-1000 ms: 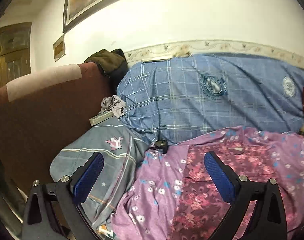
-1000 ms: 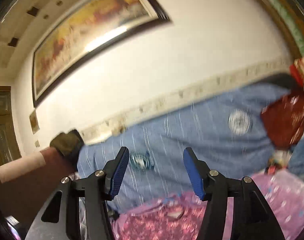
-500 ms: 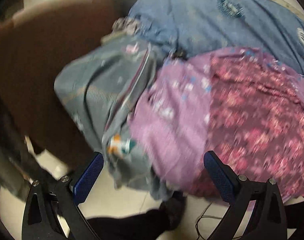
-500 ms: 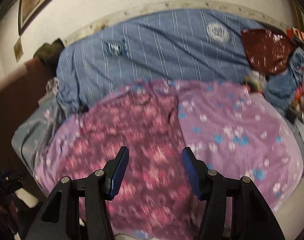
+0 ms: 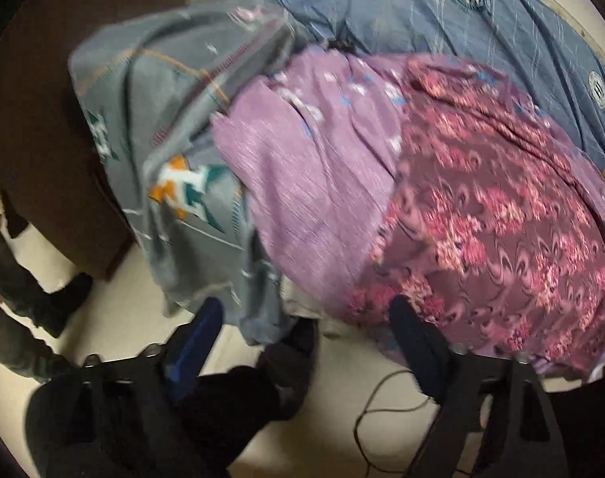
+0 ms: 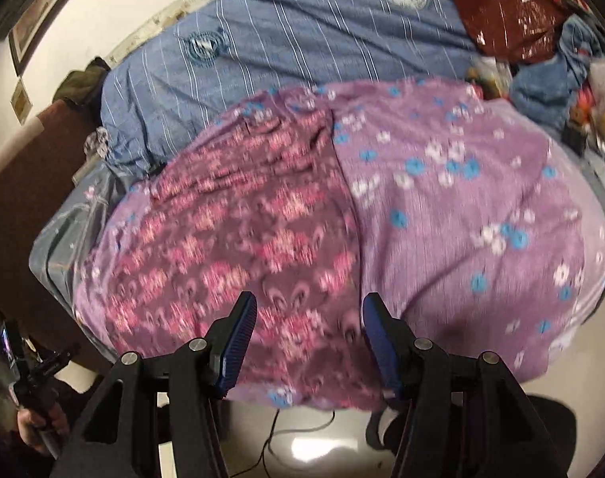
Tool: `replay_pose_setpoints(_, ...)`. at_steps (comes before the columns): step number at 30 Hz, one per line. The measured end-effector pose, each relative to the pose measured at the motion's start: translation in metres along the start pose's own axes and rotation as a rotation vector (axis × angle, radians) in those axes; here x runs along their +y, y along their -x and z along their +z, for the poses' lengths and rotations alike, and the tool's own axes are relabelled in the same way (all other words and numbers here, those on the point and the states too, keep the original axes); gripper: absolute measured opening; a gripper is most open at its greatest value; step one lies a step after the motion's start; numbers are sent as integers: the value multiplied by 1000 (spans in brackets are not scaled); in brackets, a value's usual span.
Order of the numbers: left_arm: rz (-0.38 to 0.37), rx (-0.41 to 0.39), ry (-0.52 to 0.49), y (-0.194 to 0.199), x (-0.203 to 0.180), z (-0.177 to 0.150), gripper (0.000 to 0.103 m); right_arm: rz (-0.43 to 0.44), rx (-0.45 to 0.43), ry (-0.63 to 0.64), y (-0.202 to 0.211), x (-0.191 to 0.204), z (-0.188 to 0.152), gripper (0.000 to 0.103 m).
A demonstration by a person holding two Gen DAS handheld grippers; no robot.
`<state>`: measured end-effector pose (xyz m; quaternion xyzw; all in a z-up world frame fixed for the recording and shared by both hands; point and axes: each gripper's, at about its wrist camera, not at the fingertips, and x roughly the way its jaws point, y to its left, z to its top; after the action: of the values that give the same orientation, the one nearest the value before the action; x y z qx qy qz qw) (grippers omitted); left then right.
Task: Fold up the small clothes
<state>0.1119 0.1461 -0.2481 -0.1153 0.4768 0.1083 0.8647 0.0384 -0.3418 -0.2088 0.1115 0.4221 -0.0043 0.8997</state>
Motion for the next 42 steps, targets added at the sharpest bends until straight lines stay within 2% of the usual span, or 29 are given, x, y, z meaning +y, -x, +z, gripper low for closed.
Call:
replay_pose_setpoints(4, -61, -2, -25, -19, -7, 7, 76, 3, 56, -42, -16, -10, -12, 57)
replay_pose_setpoints(9, -126, -97, -146, -24, -27, 19, 78, -29, 102, -93, -26, -32, -19, 57)
replay_pose_setpoints(14, -188, -14, -215, -54, -38, 24, 75, -30, 159, -125, -43, -42, -24, 59)
replay_pose_setpoints(17, -245, 26, -217, -66, -34, 22, 49, -12, 212, -117, -64, -36, -29, 59)
replay_pose_setpoints(18, -251, 32, -217, -69, -32, 22, 29, -21, 228, -108, -70, -33, -31, 60)
replay_pose_setpoints(19, -251, 36, -217, -71, -29, 23, 20, -39, 250, -94, -78, -29, -34, 60)
replay_pose_setpoints(21, -273, 37, -202, -73, -21, 24, 18, -61, 318, -62, -92, -22, -40, 55)
replay_pose_setpoints(22, -293, 38, -182, -72, -17, 25, 18, -59, 352, -49, -96, -19, -43, 39)
replay_pose_setpoints(23, -318, 38, -156, -72, -11, 26, 18, -55, 398, -31, -102, -14, -47, 29)
replay_pose_setpoints(24, -329, 35, -145, -70, -9, 25, 18, -57, 417, -18, -102, -11, -49, 9)
replay_pose_setpoints(25, -334, 32, -136, -67, -6, 25, 22, -56, 416, -5, -99, -8, -50, 4)
replay_pose_setpoints(26, -329, 34, -124, -68, -4, 25, 25, -37, 408, 4, -94, -4, -49, 4)
replay_pose_setpoints(28, -333, 45, -98, -69, 0, 23, 41, 22, 394, 6, -82, 2, -46, 4)
replay_pose_setpoints(30, -345, 54, -96, -70, 0, 21, 41, 90, 372, 7, -67, 7, -40, 4)
replay_pose_setpoints(33, -384, 56, -148, -66, -10, 16, 37, 198, 338, -12, -49, 12, -31, 4)
replay_pose_setpoints(36, -388, 60, -187, -67, -16, 15, 18, 300, 306, -48, -36, 10, -24, 4)
replay_pose_setpoints(39, -375, 55, -138, -69, -10, 20, 17, 344, 273, -79, -28, 9, -17, 4)
replay_pose_setpoints(41, -353, 21, -140, -64, -10, 22, 24, 339, 273, -88, -26, 6, -15, 4)
replay_pose_setpoints(42, -331, 9, -149, -64, -11, 22, 41, 335, 275, -91, -29, 8, -12, 4)
